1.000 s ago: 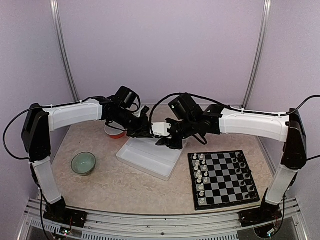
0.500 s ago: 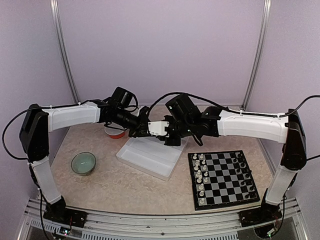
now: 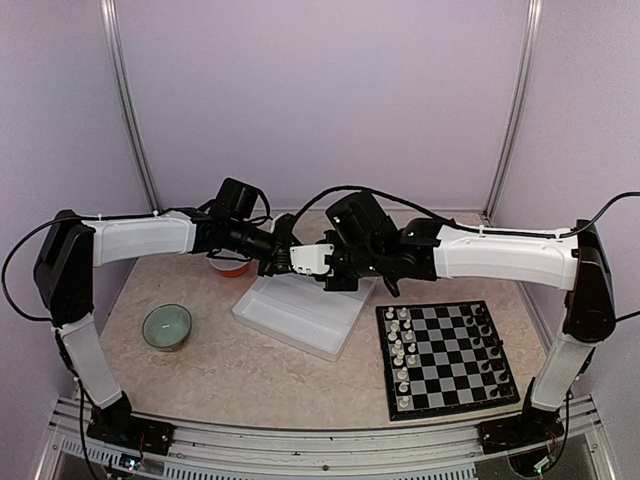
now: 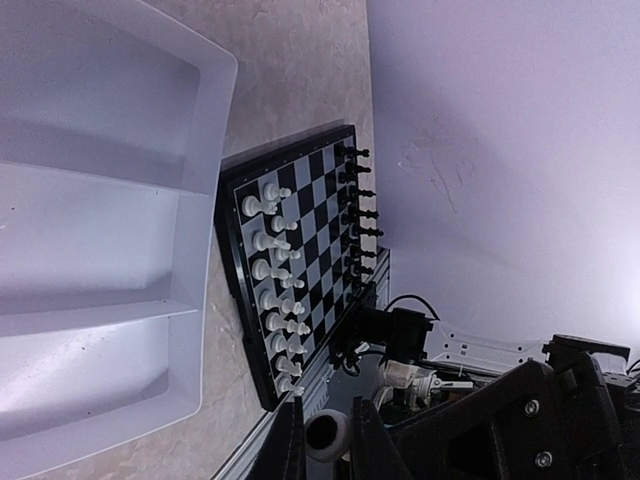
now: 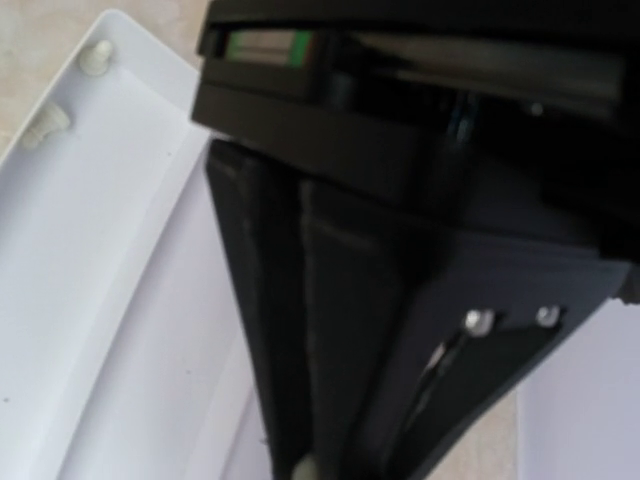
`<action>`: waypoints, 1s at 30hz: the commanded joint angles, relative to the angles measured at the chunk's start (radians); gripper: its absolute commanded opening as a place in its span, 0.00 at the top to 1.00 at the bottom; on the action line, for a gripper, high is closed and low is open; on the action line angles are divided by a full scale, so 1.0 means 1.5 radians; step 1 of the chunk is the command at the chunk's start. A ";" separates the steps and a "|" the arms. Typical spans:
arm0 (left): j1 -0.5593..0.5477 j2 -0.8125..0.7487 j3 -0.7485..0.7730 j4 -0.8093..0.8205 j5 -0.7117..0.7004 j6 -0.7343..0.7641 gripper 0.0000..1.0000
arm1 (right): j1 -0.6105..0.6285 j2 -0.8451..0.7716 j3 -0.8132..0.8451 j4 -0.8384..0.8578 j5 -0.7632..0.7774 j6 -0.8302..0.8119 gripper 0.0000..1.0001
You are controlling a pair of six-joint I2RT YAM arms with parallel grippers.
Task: Set up the chess pieces on the board
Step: Pass from the left arm to the right
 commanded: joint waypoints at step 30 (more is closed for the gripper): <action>0.002 -0.038 -0.021 0.098 0.062 -0.069 0.90 | 0.008 -0.050 -0.008 0.007 0.013 0.022 0.77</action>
